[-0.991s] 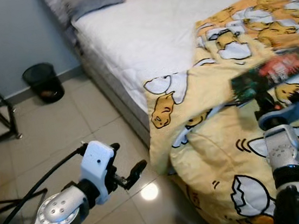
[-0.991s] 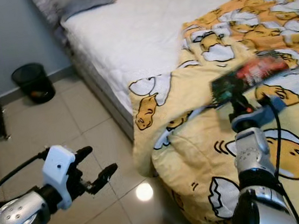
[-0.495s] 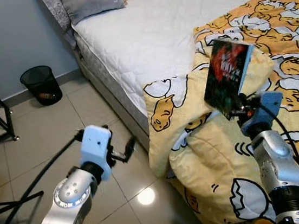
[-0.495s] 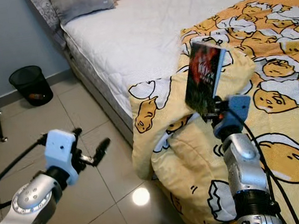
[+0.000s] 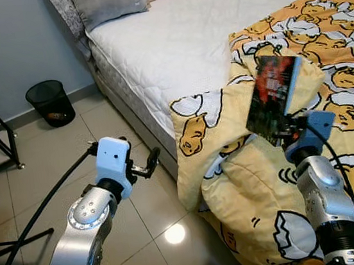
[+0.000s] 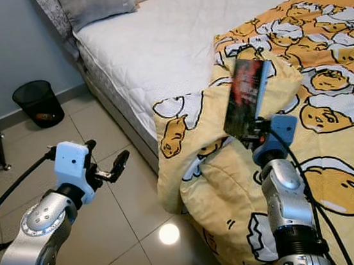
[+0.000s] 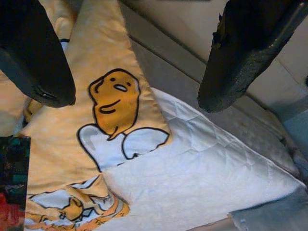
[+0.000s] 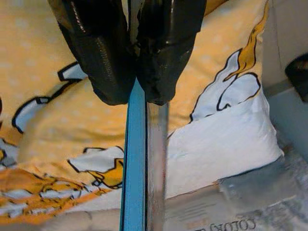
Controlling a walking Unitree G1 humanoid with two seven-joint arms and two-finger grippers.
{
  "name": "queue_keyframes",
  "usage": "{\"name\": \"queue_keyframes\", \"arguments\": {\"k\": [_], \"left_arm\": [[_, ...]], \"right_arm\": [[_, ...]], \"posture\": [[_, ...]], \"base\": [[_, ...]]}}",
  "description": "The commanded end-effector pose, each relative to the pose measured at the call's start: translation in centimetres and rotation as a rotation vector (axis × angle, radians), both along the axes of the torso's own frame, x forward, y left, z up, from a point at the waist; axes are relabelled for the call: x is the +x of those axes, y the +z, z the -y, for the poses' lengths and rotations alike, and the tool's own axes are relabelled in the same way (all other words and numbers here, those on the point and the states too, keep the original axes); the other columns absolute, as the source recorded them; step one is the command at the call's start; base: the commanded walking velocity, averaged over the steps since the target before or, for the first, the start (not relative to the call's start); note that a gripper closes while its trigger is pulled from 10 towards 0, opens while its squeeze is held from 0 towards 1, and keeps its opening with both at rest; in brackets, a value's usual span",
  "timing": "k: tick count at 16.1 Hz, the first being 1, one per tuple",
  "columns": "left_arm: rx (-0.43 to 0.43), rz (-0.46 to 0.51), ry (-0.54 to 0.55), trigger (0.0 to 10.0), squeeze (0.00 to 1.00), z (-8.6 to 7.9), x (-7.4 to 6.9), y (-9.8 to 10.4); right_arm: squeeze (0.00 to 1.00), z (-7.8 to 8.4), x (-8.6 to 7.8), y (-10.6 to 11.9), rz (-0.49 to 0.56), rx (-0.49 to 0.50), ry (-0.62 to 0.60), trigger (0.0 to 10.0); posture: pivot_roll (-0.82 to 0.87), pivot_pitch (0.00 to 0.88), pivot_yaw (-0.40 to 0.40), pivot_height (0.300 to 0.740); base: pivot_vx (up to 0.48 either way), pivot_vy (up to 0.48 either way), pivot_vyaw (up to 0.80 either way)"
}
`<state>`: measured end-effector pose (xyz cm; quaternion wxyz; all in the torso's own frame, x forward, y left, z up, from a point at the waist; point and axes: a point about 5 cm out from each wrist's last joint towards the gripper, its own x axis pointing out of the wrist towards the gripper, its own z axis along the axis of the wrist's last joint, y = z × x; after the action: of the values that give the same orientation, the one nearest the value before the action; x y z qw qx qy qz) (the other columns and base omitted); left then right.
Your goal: Clean up the room
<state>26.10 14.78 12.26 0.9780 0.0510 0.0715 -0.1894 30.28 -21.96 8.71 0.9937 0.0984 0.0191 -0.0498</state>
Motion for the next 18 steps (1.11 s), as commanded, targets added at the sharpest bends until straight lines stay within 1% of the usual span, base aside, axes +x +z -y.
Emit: {"name": "queue_keyframes", "arguments": {"k": [1, 2, 3, 4, 5, 6, 7, 8, 9, 10, 11, 12, 13, 14, 16, 17, 18], "left_arm": [[-0.022, 0.005, -0.011, 10.0, 0.26, 0.0, 0.3, 0.2], [-0.039, 0.0, -0.024, 10.0, 0.26, 0.1, 0.5, 0.2], [-0.086, -0.021, -0.061, 10.0, 0.48, 0.0, 1.4, 0.2], [-0.13, -0.029, -0.098, 10.0, 1.0, -0.2, 2.2, 0.4], [-0.146, -0.029, -0.134, 10.0, 1.0, -0.4, 2.7, 0.7], [-0.168, -0.033, -0.177, 10.0, 1.0, -0.6, 3.3, 1.1], [-0.181, -0.036, -0.194, 10.0, 1.0, -0.7, 3.6, 1.2], [-0.24, -0.041, -0.219, 10.0, 1.0, -1.0, 4.1, 1.8], [-0.31, -0.046, -0.246, 10.0, 1.0, -1.2, 4.5, 2.4], [-0.339, -0.047, -0.262, 10.0, 1.0, -1.3, 4.7, 2.7], [-0.389, -0.053, -0.27, 10.0, 1.0, -1.6, 5.3, 3.1], [-0.441, -0.055, -0.294, 10.0, 1.0, -1.8, 5.7, 3.6], [-0.463, -0.054, -0.306, 10.0, 1.0, -1.9, 5.9, 3.9], [-0.512, -0.061, -0.34, 10.0, 1.0, -1.9, 6.2, 4.4], [-0.566, -0.096, -0.433, 10.0, 1.0, -1.7, 6.4, 4.9], [-0.575, -0.105, -0.447, 10.0, 1.0, -1.6, 6.5, 5.0], [-0.586, -0.117, -0.463, 10.0, 1.0, -1.6, 6.7, 5.1]], "right_arm": [[0.0, 0.0, 0.7, 1.0, 0.035, 0.037, 0.003, 0.0], [0.0, 0.1, 0.8, 0.9, 0.028, 0.06, 0.012, 0.0], [0.0, 0.7, 1.2, 0.7, 0.019, 0.148, 0.034, 0.0], [0.0, 1.4, 1.5, 0.8, 0.025, 0.209, 0.058, 0.0], [0.0, 1.9, 1.6, 1.0, 0.036, 0.239, 0.068, 0.0], [0.0, 2.8, 1.8, 1.5, 0.057, 0.283, 0.077, 0.0], [0.0, 3.1, 1.9, 1.7, 0.067, 0.301, 0.079, 0.0], [0.0, 3.9, 1.9, 2.2, 0.093, 0.343, 0.094, 0.0], [0.0, 4.3, 2.0, 2.8, 0.12, 0.382, 0.125, 0.0], [0.0, 4.5, 2.0, 3.1, 0.135, 0.398, 0.143, 0.0], [0.0, 4.7, 2.0, 3.8, 0.173, 0.43, 0.2, 0.0], [0.0, 4.5, 1.9, 4.6, 0.209, 0.467, 0.268, 0.0], [0.0, 4.3, 1.9, 4.9, 0.222, 0.483, 0.304, 0.0], [0.0, 3.5, 1.6, 5.6, 0.234, 0.489, 0.414, 0.0], [0.0, 1.7, 0.8, 6.7, 0.239, 0.496, 0.622, 0.0], [0.0, 1.3, 0.6, 7.0, 0.245, 0.502, 0.67, 0.0], [0.0, 0.5, 0.1, 7.6, 0.254, 0.52, 0.759, 0.0]], "posture": [[-0.06, 0.0, 0.053, 0.74], [-0.06, 0.0, 0.059, 0.74], [-0.07, 0.0, 0.072, 0.74], [-0.08, 0.0, 0.075, 0.74], [-0.08, 0.0, 0.082, 0.74], [-0.09, 0.0, 0.092, 0.74], [-0.09, 0.0, 0.099, 0.74], [-0.1, 0.0, 0.106, 0.74], [-0.1, 0.0, 0.109, 0.74], [-0.1, 0.0, 0.11, 0.74], [-0.1, 0.0, 0.107, 0.74], [-0.1, 0.0, 0.107, 0.74], [-0.1, 0.0, 0.107, 0.74], [-0.1, 0.0, 0.108, 0.74], [-0.1, 0.0, 0.107, 0.74], [-0.1, 0.0, 0.107, 0.74], [-0.11, 0.0, 0.107, 0.74]], "base": [[0.0, 0.0, 0.0], [0.0, 0.0, 0.0], [0.0, 0.0, 0.0], [0.0, 0.0, 0.0], [0.0, 0.0, 0.0], [0.0, 0.0, 0.0], [0.0, 0.0, 0.0], [0.0, 0.0, 0.0], [0.0, 0.0, 0.0], [0.0, 0.0, 0.0], [0.0, 0.0, 0.0], [0.0, 0.0, 0.0], [0.0, 0.0, 0.0], [0.0, 0.0, 0.0], [0.0, 0.0, 0.0], [0.0, 0.0, 0.0], [0.0, 0.0, 0.0]]}}
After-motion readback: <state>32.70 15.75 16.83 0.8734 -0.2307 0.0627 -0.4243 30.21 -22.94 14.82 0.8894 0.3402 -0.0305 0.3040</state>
